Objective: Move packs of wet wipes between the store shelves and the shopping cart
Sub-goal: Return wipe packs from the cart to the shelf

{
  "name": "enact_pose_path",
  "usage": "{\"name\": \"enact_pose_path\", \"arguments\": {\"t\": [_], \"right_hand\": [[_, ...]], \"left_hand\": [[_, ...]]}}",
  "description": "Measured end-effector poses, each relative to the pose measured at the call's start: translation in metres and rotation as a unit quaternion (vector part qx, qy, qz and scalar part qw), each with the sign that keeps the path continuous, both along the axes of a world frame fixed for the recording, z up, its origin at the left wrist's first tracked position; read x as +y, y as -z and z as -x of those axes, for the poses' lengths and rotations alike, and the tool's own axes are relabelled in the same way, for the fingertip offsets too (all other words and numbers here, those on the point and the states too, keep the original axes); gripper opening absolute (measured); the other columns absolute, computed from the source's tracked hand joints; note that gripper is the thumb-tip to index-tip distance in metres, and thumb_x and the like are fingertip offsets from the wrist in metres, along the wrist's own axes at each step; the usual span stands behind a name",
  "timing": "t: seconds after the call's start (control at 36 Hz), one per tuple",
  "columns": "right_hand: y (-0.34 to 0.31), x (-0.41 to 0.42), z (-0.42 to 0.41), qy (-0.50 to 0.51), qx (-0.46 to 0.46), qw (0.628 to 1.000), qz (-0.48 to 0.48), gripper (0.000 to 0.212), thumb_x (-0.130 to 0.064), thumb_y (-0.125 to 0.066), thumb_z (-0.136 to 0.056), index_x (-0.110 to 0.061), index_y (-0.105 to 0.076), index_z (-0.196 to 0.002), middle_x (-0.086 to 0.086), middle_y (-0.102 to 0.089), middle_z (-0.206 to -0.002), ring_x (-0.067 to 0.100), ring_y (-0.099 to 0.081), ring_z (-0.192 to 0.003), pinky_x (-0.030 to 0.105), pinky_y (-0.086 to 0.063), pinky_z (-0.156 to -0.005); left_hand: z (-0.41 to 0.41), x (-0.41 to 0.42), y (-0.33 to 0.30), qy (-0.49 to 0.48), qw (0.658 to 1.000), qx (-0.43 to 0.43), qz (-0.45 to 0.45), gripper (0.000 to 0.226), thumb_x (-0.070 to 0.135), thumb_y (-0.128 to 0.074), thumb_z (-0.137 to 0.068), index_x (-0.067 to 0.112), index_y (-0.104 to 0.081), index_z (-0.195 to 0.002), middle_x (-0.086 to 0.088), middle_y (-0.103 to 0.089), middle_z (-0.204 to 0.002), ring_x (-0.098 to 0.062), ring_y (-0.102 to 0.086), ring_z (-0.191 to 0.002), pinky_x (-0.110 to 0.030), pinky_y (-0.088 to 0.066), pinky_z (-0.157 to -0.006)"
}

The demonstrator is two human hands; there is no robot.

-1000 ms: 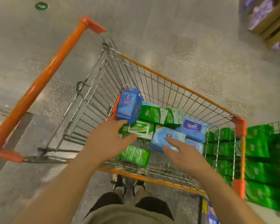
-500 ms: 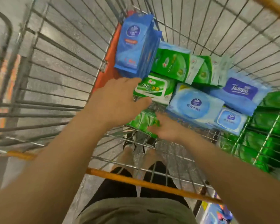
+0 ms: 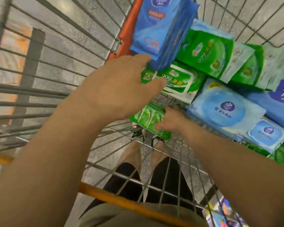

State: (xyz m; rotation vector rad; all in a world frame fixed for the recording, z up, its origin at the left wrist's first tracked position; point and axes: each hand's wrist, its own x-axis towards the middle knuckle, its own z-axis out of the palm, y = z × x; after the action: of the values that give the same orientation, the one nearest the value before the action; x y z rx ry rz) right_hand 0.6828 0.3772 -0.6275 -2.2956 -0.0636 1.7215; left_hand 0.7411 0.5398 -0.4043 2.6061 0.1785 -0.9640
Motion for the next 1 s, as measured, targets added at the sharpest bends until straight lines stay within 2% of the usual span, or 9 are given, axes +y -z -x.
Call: {"name": "enact_pose_path", "arguments": {"t": [0.11,0.22,0.33,0.44,0.47,0.67,0.86,0.94,1.0], "right_hand": [[-0.009,0.0,-0.011,-0.011,0.009,1.0,-0.022,0.053,-0.041,-0.081,-0.074,-0.015,-0.054,-0.113,0.007,-0.061,-0.111,0.024,-0.061,-0.097,0.028,-0.052,-0.078],[-0.012,0.001,-0.021,-0.027,0.046,0.998,-0.044,0.035,-0.03,-0.076,-0.084,-0.011,-0.056,-0.105,0.007,-0.062,-0.101,0.02,-0.061,-0.084,0.029,-0.054,-0.075],[-0.011,0.003,-0.024,0.013,0.059,0.998,-0.033,0.046,-0.033,-0.084,-0.075,-0.014,-0.054,-0.104,0.006,-0.063,-0.103,0.019,-0.063,-0.089,0.028,-0.054,-0.071],[-0.009,0.005,-0.017,0.042,0.067,0.997,-0.019,0.116,-0.059,-0.083,-0.038,-0.011,-0.044,-0.136,0.01,-0.056,-0.129,0.032,-0.058,-0.117,0.044,-0.054,-0.097],[-0.004,0.004,-0.015,0.051,0.074,0.996,-0.025,0.119,-0.061,-0.081,-0.033,-0.013,-0.044,-0.136,0.01,-0.057,-0.128,0.032,-0.059,-0.116,0.046,-0.055,-0.097],[-0.022,-0.003,-0.018,0.098,0.101,0.987,-0.076,0.044,-0.039,-0.094,-0.064,-0.021,-0.07,-0.098,0.002,-0.074,-0.101,0.019,-0.071,-0.091,0.039,-0.058,-0.091],[-0.085,-0.023,-0.011,0.189,0.072,0.977,-0.075,0.055,-0.045,-0.095,-0.061,-0.018,-0.073,-0.103,0.0,-0.076,-0.098,0.018,-0.073,-0.088,0.037,-0.06,-0.087],[-0.115,-0.041,-0.009,0.25,0.065,0.964,-0.061,0.084,-0.064,-0.094,-0.033,-0.021,-0.072,-0.102,-0.001,-0.078,-0.094,0.019,-0.075,-0.085,0.044,-0.062,-0.086],[-0.149,-0.052,-0.011,0.288,0.052,0.954,-0.066,0.074,-0.061,-0.093,-0.042,-0.021,-0.071,-0.099,0.0,-0.077,-0.094,0.018,-0.074,-0.084,0.04,-0.061,-0.081]], "left_hand": [[-0.001,0.0,-0.003,-0.022,1.0,-0.003,0.005,0.056,0.066,-0.048,-0.09,0.035,-0.048,-0.137,0.003,-0.059,-0.133,-0.02,-0.055,-0.121,-0.04,-0.044,-0.101],[-0.003,-0.001,-0.004,-0.029,1.0,-0.001,0.005,0.059,0.065,-0.046,-0.092,0.037,-0.042,-0.144,0.008,-0.055,-0.14,-0.016,-0.052,-0.127,-0.034,-0.038,-0.1],[-0.004,-0.003,-0.005,-0.026,1.0,-0.007,0.002,0.067,0.065,-0.044,-0.093,0.037,-0.032,-0.152,0.011,-0.048,-0.149,-0.014,-0.046,-0.134,-0.033,-0.035,-0.104],[-0.004,-0.002,-0.005,-0.03,0.999,-0.013,0.005,0.067,0.065,-0.044,-0.093,0.036,-0.032,-0.152,0.011,-0.048,-0.15,-0.013,-0.045,-0.135,-0.032,-0.035,-0.105],[-0.004,-0.001,-0.005,-0.03,0.999,-0.014,0.004,0.067,0.065,-0.044,-0.093,0.036,-0.032,-0.153,0.011,-0.048,-0.15,-0.013,-0.045,-0.136,-0.031,-0.034,-0.105],[-0.003,-0.002,-0.005,-0.05,0.999,-0.014,-0.002,0.055,0.061,-0.048,-0.095,0.031,-0.047,-0.141,0.004,-0.064,-0.127,-0.019,-0.057,-0.117,-0.031,-0.042,-0.091],[0.005,-0.003,-0.024,-0.049,0.999,-0.006,-0.005,0.058,0.062,-0.049,-0.093,0.024,-0.052,-0.136,-0.003,-0.062,-0.13,-0.027,-0.057,-0.12,-0.043,-0.046,-0.102],[0.012,-0.005,-0.039,-0.055,0.998,-0.013,0.014,0.054,0.059,-0.052,-0.093,0.022,-0.054,-0.132,-0.005,-0.064,-0.127,-0.027,-0.059,-0.116,-0.043,-0.047,-0.099],[0.016,-0.007,-0.049,-0.054,0.998,-0.022,0.024,0.052,0.058,-0.053,-0.093,0.021,-0.056,-0.129,-0.007,-0.065,-0.125,-0.028,-0.06,-0.115,-0.043,-0.048,-0.098]]}}
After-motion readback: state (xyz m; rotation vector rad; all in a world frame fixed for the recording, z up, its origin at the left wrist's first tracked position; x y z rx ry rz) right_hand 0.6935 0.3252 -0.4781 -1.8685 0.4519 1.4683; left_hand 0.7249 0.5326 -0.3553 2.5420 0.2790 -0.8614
